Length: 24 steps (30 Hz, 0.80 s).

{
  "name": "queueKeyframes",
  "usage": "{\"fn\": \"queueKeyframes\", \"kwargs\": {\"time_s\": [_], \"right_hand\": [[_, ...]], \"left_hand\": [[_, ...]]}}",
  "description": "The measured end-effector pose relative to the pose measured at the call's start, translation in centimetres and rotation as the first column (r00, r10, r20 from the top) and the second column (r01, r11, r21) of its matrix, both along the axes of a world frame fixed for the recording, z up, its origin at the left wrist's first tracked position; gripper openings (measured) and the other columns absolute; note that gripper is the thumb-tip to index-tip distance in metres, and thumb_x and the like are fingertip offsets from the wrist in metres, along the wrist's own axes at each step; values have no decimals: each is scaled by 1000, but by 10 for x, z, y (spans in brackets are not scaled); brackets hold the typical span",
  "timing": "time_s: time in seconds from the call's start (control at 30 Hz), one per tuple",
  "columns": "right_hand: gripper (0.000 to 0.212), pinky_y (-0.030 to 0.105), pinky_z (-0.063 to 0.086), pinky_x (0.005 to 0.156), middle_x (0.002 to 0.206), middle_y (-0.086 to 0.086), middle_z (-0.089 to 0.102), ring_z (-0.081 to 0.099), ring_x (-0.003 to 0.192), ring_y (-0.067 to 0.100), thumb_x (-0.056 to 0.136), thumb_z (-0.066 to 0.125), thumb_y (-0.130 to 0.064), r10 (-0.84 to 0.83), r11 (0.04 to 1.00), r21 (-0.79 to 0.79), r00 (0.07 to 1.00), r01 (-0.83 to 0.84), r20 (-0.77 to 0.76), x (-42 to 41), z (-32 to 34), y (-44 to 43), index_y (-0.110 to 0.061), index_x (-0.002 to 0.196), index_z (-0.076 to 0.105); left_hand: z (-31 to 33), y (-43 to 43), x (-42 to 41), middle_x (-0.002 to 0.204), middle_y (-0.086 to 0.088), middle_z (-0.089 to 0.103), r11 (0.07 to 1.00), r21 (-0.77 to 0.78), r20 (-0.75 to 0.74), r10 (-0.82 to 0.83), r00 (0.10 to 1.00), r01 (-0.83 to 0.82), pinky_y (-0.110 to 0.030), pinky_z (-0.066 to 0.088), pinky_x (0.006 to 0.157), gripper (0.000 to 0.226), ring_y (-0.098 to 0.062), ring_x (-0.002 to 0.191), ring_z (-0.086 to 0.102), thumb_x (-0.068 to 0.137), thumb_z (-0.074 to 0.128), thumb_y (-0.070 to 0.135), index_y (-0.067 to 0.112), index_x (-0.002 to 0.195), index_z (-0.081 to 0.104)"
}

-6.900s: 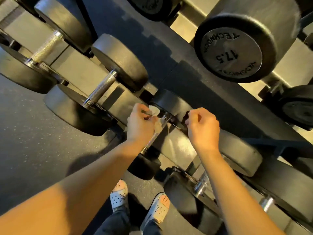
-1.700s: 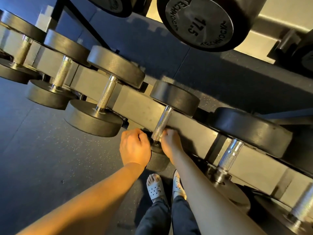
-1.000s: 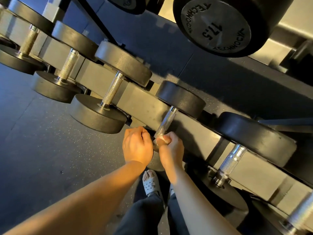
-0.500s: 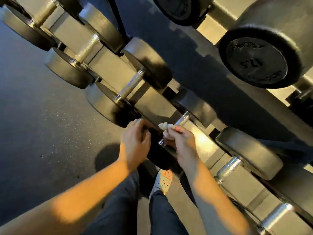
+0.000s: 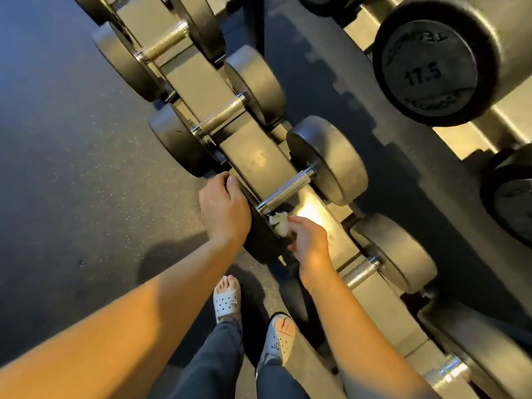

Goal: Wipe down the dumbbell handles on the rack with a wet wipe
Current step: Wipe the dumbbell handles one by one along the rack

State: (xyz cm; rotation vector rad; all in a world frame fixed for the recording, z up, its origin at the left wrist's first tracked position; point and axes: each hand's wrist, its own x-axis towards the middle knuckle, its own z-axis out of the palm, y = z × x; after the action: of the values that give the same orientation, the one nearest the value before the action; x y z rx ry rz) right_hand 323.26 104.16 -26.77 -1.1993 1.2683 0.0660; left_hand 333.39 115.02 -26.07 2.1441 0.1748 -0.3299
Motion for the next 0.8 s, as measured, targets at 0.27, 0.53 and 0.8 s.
{"fn": "queueKeyframes", "kwargs": {"time_s": [0.27,0.53,0.8], "right_hand": [[15,40,60,88,92,3,74,70,96,24,89,74,-6,277,949,-179,958,-260,78,23,-16,-1,-21,90,74],[12,35,44,76,84,-2,53,56,89,22,94,63,-18,868,-311,-703,109,-640,-484,80,6,-33,-13,90,73],[15,33,50,62,103,17,67,64,74,24,102,50,-15,845,-214,126,-248,-969,-474,156,-10,-19,-3,107,58]], "left_hand": [[-12,-3,-4,113,4,66,995,-71,119,84,989,-76,-41,49,102,34,-17,115,59,104,36,28,25,121,66],[-8,-1,-6,110,7,63,995,-69,101,85,991,-78,-43,50,98,34,-15,111,58,104,37,30,25,121,65],[-3,0,-7,125,-4,64,996,-36,97,86,992,-83,-42,47,104,46,-17,122,54,101,34,35,18,134,62]]}}
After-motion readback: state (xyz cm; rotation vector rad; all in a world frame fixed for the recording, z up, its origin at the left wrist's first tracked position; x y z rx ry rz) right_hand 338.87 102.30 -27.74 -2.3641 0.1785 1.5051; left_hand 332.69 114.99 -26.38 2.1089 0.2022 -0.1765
